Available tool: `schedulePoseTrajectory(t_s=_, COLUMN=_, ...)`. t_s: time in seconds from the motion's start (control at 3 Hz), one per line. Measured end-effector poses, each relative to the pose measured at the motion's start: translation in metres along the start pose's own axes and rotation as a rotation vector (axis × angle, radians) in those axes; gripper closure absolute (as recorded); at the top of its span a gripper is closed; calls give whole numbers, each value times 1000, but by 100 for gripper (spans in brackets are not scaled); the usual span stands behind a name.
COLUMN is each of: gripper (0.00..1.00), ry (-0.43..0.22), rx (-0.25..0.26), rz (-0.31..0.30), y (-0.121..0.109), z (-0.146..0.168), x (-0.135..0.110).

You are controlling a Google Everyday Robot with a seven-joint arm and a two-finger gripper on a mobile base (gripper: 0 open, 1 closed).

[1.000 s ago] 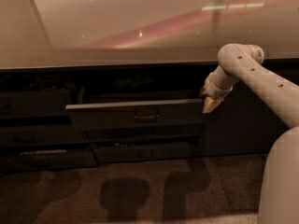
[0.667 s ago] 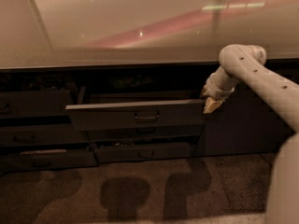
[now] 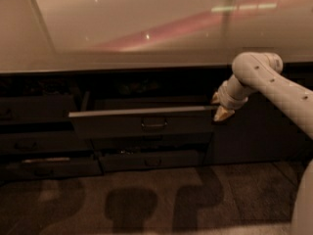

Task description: Open top drawer

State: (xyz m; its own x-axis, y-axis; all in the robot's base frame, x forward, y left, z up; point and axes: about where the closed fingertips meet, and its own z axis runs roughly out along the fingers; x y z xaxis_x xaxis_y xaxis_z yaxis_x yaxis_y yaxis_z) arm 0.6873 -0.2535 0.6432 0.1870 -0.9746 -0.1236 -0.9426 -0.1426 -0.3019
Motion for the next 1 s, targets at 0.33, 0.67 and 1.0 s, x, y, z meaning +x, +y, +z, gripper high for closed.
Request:
schedulePoseTrajectory(t_s=0.33, gripper=100, ry=0, rx=0, rz=0, y=-1, z=-3, x=-1)
schedulePoseTrajectory(t_s=0.67, gripper=100, ry=1, rx=-1, rz=-5, y=8, z=-1, x=-2)
schedulePoseTrajectory(t_s=1.0, gripper=100, ry=21, rx=38, rz=-10, y=8, z=-14, x=0)
